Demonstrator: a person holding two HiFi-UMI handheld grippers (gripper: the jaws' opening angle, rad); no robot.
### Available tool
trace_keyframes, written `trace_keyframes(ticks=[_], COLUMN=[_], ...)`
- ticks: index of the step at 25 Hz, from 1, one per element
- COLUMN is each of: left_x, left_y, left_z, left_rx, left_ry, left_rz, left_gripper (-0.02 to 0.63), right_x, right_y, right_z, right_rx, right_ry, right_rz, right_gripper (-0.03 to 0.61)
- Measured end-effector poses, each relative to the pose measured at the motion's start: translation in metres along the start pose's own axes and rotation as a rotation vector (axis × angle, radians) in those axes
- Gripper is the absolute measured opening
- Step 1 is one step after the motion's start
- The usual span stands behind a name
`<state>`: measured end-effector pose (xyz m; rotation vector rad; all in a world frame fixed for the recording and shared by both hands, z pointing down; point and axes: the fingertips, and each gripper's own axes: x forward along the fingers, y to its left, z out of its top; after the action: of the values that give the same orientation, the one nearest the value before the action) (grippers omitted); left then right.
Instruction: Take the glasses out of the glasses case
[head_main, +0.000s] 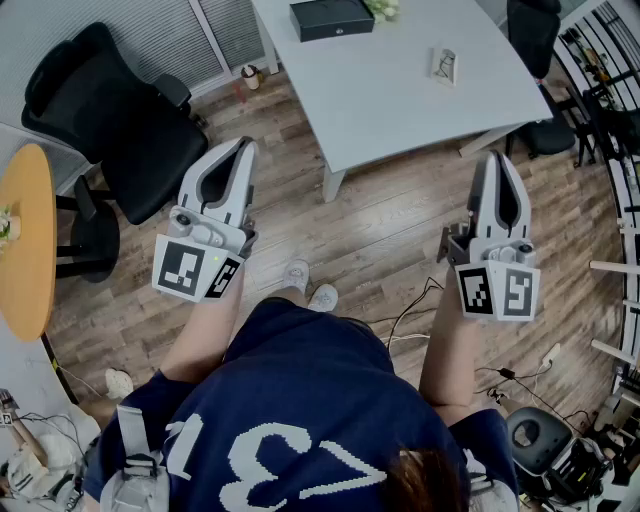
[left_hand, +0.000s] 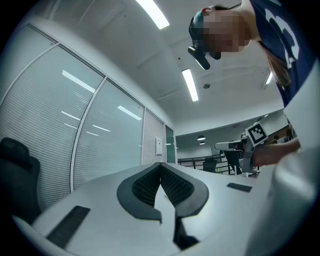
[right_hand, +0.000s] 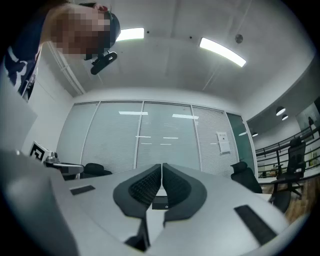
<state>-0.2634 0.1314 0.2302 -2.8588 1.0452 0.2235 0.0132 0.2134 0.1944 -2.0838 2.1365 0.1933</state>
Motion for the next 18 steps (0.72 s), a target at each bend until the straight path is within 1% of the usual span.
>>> trace_keyframes(ticks=[5, 9, 12, 15, 18], left_x=[-0.002, -0.001, 0.0, 0.005, 0.019], left_y=[-0.024, -0.042, -0.052, -0.055, -0.048], left_z=[-0.001, -0.001, 0.0, -0.003, -0.01], left_rx=[-0.012, -0.011, -0.001, 0.003, -0.002], left_ry=[0.006, 0.006, 0.014, 0.024, 0.026], left_rz=[-0.008, -0.014, -0.013, -0.011, -0.012], left_gripper=[0.014, 0.014, 0.014, 0.014, 0.014], right_x=[-0.013, -0.026, -0.033, -0.032, -0.02], right_y=[0.007, 0.0, -0.008, -0.018, -0.024], right_z=[-0.001, 0.005, 0.005, 0.001, -0.004], right_rx=[0.003, 0.01, 0.042, 0.069, 0.079], right_ry=[0.02, 0.001, -0.008, -0.011, -0.009], right_rz=[0.032, 0.042, 0.054, 0.048, 0.051], right_gripper=[0.029, 0.029, 0.031, 0.031, 0.031])
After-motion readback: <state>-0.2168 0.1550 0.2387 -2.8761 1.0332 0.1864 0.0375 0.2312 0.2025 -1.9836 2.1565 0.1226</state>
